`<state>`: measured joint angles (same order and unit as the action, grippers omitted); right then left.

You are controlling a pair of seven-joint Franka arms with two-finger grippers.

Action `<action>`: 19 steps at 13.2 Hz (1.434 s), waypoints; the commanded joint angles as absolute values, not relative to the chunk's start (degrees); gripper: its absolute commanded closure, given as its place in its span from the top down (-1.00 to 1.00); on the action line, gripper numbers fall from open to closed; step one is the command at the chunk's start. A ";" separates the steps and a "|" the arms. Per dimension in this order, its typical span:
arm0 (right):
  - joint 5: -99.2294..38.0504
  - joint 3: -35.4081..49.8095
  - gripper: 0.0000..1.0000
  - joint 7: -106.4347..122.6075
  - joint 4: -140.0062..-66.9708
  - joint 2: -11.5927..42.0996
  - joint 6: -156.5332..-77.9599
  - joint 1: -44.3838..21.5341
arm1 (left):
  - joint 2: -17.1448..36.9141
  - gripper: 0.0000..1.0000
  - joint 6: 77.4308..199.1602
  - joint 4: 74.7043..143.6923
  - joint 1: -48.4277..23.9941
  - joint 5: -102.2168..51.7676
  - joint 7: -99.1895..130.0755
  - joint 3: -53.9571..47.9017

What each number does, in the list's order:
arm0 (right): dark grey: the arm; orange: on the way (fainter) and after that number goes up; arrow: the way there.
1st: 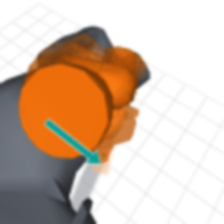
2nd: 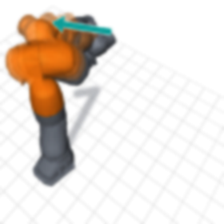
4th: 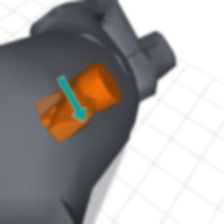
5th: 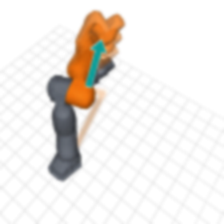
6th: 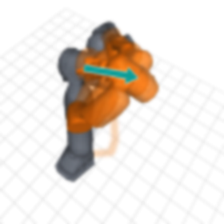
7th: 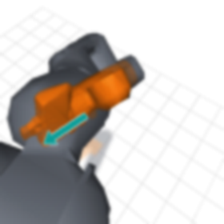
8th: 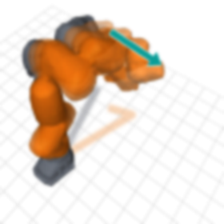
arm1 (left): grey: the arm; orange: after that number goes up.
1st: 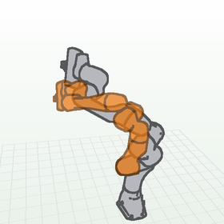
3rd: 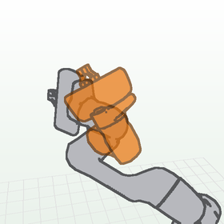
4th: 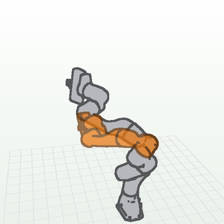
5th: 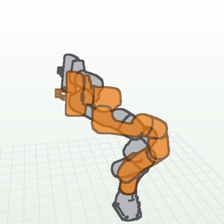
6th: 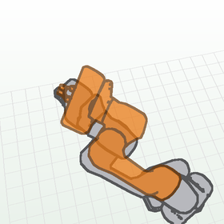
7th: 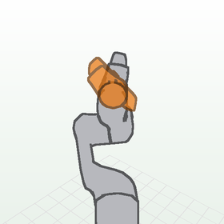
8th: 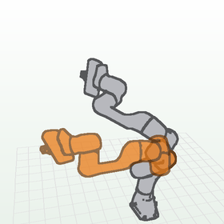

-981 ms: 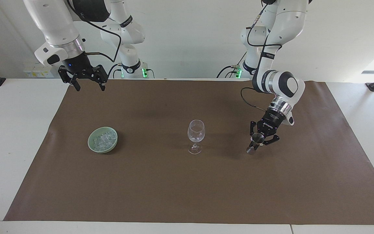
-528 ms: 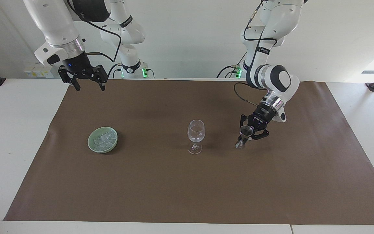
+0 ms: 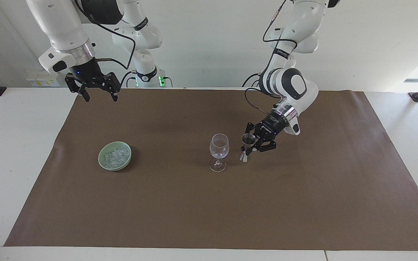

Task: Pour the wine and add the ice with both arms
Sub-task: 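Carry the silver cup over the wine glass with the left gripper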

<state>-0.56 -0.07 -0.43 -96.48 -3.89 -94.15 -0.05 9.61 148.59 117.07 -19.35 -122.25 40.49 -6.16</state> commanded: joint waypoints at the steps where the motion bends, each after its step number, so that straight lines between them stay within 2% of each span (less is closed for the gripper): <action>1: -0.26 0.09 1.00 -0.97 -96.86 -4.22 -93.96 0.09 | 12.82 -1.00 153.17 111.99 -21.00 -123.40 41.13 -5.80; 8: -0.26 0.09 1.00 -0.97 -96.86 -4.22 -93.96 0.09 | 14.68 -1.00 157.50 109.42 -24.42 -123.05 40.78 -7.03; 19: -0.26 0.09 1.00 -0.88 -96.86 -4.22 -93.96 0.09 | 13.98 -1.00 155.83 109.34 -24.08 -118.13 33.68 -6.77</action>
